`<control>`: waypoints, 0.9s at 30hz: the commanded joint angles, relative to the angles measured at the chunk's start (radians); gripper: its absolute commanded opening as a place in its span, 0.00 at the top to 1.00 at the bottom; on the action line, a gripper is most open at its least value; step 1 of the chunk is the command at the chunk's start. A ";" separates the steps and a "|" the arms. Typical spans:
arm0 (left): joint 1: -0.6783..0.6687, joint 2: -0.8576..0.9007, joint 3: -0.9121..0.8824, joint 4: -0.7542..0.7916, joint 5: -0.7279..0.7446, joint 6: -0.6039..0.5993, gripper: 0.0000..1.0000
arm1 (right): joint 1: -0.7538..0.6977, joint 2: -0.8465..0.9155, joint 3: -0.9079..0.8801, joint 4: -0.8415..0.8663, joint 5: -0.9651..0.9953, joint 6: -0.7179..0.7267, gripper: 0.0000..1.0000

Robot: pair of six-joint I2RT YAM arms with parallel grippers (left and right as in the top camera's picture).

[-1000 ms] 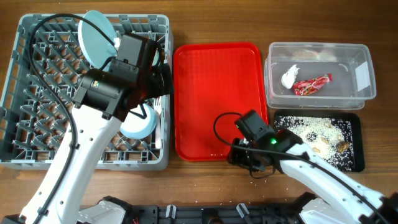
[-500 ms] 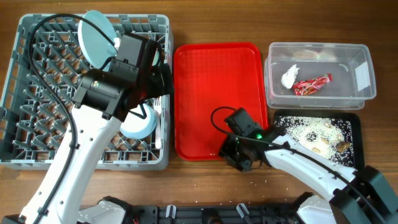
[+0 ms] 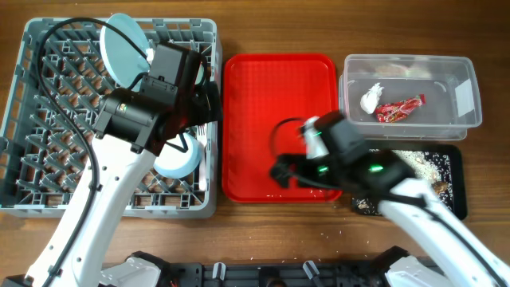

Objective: Sort waste into correct bins and load items into the dishwasher rack

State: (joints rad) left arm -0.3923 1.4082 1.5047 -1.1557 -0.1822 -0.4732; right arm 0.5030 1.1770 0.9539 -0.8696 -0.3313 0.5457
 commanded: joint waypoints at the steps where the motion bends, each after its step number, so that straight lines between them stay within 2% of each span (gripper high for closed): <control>1: 0.004 0.001 0.001 0.003 0.006 -0.006 0.00 | -0.168 -0.060 0.034 -0.112 0.294 -0.127 0.00; 4: 0.004 0.001 0.001 0.003 0.006 -0.006 0.00 | -0.262 -0.048 0.022 -0.215 0.409 -0.124 0.00; 6: 0.004 0.001 0.001 0.002 0.005 -0.006 0.00 | -0.267 -0.005 -0.035 -0.190 0.422 -0.124 0.05; 10: 0.004 0.001 0.001 0.003 0.006 -0.006 0.00 | -0.267 0.107 -0.046 -0.147 0.536 -0.097 0.47; 12: 0.004 0.001 0.001 0.003 0.005 -0.006 0.00 | -0.267 0.176 -0.046 -0.121 0.514 -0.098 0.68; 14: 0.004 0.001 0.001 0.002 0.005 -0.006 0.00 | -0.267 0.224 -0.047 -0.111 0.488 -0.100 0.71; 17: 0.004 0.001 0.001 0.003 0.006 -0.006 0.00 | -0.267 0.328 -0.047 -0.086 0.490 -0.106 0.69; 19: 0.004 0.001 0.001 0.003 0.006 -0.006 0.00 | -0.267 0.384 -0.047 -0.034 0.439 -0.163 0.70; 24: 0.004 0.001 0.001 0.003 0.005 -0.006 0.00 | -0.267 0.388 -0.050 -0.024 0.426 -0.179 0.77; 27: 0.004 0.001 0.001 0.002 0.006 -0.006 0.00 | -0.265 0.388 -0.089 0.000 0.428 -0.181 0.96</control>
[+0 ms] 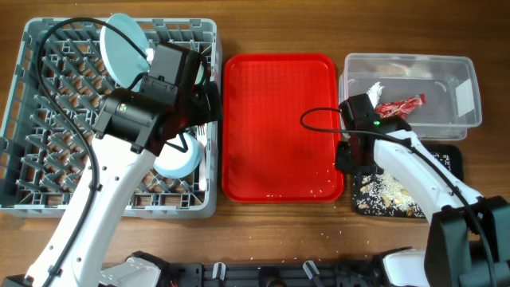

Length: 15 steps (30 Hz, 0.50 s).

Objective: Sort waste into correct bins and load items into the dishwasher rack

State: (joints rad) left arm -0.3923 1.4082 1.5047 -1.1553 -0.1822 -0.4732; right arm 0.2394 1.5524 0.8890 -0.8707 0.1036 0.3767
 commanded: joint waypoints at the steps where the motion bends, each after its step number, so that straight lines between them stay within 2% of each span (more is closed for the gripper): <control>1: 0.004 0.001 0.001 0.002 0.006 -0.006 0.00 | -0.001 0.013 -0.024 -0.005 -0.008 -0.024 0.96; 4: 0.004 0.001 0.001 0.002 0.006 -0.006 0.00 | -0.001 0.013 -0.023 -0.005 -0.035 -0.060 0.95; 6: 0.004 0.001 0.001 0.002 0.006 -0.006 0.00 | -0.001 0.013 -0.023 0.007 -0.149 -0.171 0.94; 13: 0.004 0.001 0.001 0.002 0.006 -0.006 0.00 | -0.001 0.013 -0.024 0.017 -0.158 -0.187 0.91; 14: 0.004 0.001 0.001 0.002 0.006 -0.006 0.00 | -0.001 0.013 -0.023 0.019 -0.151 -0.191 0.71; 15: 0.004 0.001 0.001 0.002 0.006 -0.006 0.00 | -0.001 0.013 -0.015 0.015 -0.124 -0.192 0.62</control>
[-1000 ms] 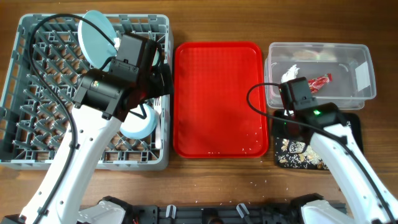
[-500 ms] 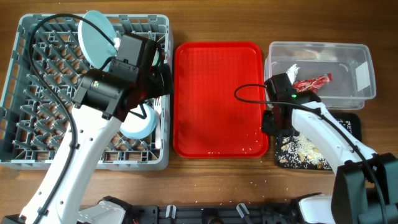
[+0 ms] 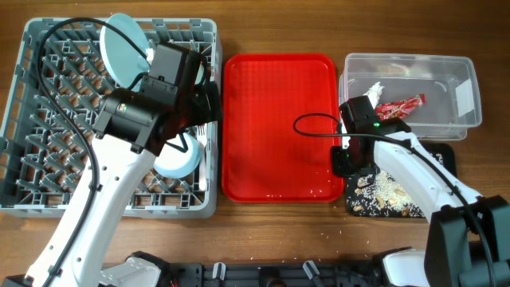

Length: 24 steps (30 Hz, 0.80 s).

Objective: Sort waste into correct bins and load items into the dishwasher rack

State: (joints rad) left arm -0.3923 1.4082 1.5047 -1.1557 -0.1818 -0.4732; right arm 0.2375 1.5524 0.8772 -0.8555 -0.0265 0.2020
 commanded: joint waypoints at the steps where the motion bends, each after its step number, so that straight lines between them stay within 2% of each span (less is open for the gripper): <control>1: 0.004 0.001 0.001 0.003 0.005 -0.006 0.00 | -0.001 0.011 0.036 -0.040 0.042 -0.014 0.58; 4: 0.004 0.001 0.001 0.003 0.005 -0.006 0.00 | -0.001 -0.044 0.290 -0.200 0.027 -0.025 0.54; 5: 0.004 0.001 0.001 0.002 0.005 -0.006 0.00 | -0.001 -0.064 0.379 -0.248 -0.007 -0.067 0.47; 6: 0.004 0.001 0.001 0.002 0.005 -0.006 0.00 | -0.001 -0.082 0.459 -0.283 -0.020 -0.086 0.00; 7: 0.004 0.001 0.001 0.002 0.005 -0.006 0.00 | -0.001 -0.104 0.512 -0.271 -0.020 -0.087 0.00; 12: 0.004 0.001 0.001 0.003 0.005 -0.006 0.00 | -0.001 -0.120 0.515 -0.106 -0.020 -0.087 0.00; 21: 0.004 0.001 0.001 0.003 0.005 -0.006 0.00 | -0.001 -0.126 0.489 -0.086 -0.019 -0.091 0.00; 24: 0.004 0.001 0.001 0.002 0.005 -0.006 0.00 | -0.002 -0.282 0.433 -0.069 -0.008 -0.148 0.00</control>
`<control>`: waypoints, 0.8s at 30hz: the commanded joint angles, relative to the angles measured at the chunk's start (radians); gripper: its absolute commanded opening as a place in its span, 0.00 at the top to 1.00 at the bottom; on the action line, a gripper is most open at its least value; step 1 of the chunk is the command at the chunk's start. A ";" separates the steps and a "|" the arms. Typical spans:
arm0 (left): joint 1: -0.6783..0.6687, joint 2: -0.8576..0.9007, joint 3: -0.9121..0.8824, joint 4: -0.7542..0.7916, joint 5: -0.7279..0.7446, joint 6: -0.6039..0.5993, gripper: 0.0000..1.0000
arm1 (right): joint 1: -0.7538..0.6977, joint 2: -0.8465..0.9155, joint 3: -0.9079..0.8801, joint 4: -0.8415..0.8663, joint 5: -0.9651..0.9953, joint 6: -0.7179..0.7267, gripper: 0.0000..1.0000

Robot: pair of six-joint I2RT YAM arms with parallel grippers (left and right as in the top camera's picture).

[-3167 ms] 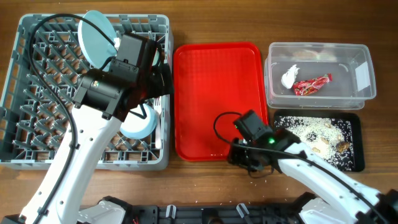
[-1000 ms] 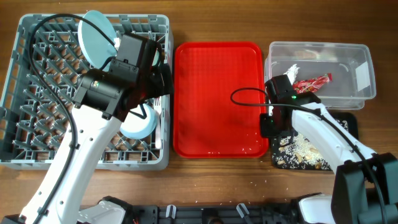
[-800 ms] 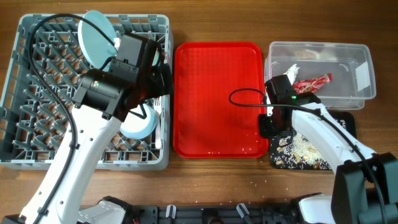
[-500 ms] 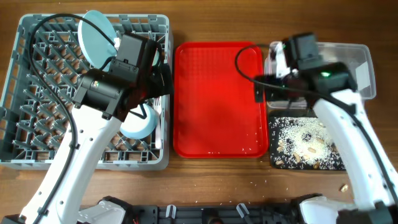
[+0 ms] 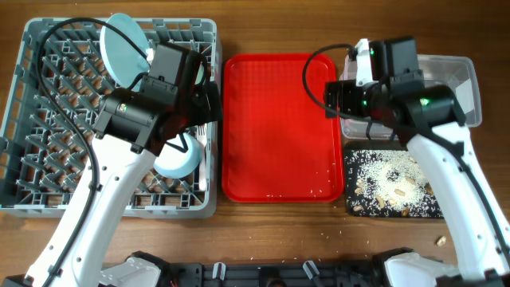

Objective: Sort waste into correct bins and load items into the dishwasher rack

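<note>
The grey dishwasher rack (image 5: 48,191) at the left holds a light blue plate (image 5: 126,44) standing on edge and a light blue bowl (image 5: 177,163). My left gripper (image 5: 209,112) hangs over the rack's right edge; the wrist hides its fingers. Pale cutlery (image 5: 203,137) shows just below it. The red tray (image 5: 271,119) in the middle bears only crumbs. My right gripper (image 5: 336,96) hovers at the left end of the clear waste bin (image 5: 466,88), and its fingers cannot be made out. A black tray (image 5: 349,209) strewn with rice lies below the bin.
The right arm covers most of the clear bin's contents. Cables loop over the red tray's top right corner and over the rack. Crumbs lie on the wooden table in front of the trays, one near the black tray's lower right corner.
My right gripper has moved from the left edge of the black tray up to the left end of the clear bin. The black tray sits slightly further left. The left arm has not moved.
My right gripper was first over the red tray's lower right part, with a wrapper and tissue visible in the clear bin. It then stood at the black tray's left edge, and that tray shifted left. Now it hovers at the bin. The left arm stayed over the rack throughout.
</note>
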State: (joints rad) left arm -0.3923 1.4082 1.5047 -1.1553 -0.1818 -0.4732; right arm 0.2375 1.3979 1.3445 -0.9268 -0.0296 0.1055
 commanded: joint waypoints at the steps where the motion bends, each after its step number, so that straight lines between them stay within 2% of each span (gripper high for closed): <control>1: 0.004 0.001 0.001 0.002 0.005 -0.006 0.00 | -0.002 -0.198 -0.052 0.006 0.015 -0.064 0.00; 3: 0.004 0.001 0.001 0.002 0.005 -0.006 0.00 | -0.002 -0.337 -0.101 0.068 0.048 -0.121 0.00; 5: 0.004 0.001 0.001 0.002 0.005 -0.006 0.00 | -0.002 -0.571 -0.235 0.253 0.047 -0.184 0.00; 8: 0.004 0.001 0.001 0.002 0.005 -0.005 0.00 | -0.036 -0.876 -0.459 0.481 0.025 -0.183 0.00; 11: 0.004 0.001 0.001 0.002 0.005 -0.006 0.00 | -0.173 -1.185 -0.712 0.621 -0.129 -0.181 0.00; 13: 0.004 0.001 0.001 0.002 0.005 -0.006 0.00 | -0.247 -1.315 -0.850 0.713 -0.216 -0.181 0.00; 15: 0.004 0.001 0.001 0.002 0.005 -0.006 0.00 | -0.256 -1.390 -0.967 0.859 -0.227 -0.170 0.00; 19: 0.004 0.001 0.001 0.002 0.005 -0.006 0.00 | -0.254 -1.394 -1.131 1.075 -0.193 -0.052 0.00; 22: 0.004 0.001 0.001 0.002 0.005 -0.006 0.00 | -0.254 -1.395 -1.278 1.182 -0.178 0.032 0.00; 24: 0.004 0.001 0.001 0.002 0.005 -0.006 0.00 | -0.252 -1.395 -1.340 1.192 -0.169 0.071 0.00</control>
State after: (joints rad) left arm -0.3916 1.4090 1.5047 -1.1557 -0.1822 -0.4732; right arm -0.0124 0.0185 0.0544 0.2504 -0.2169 0.1062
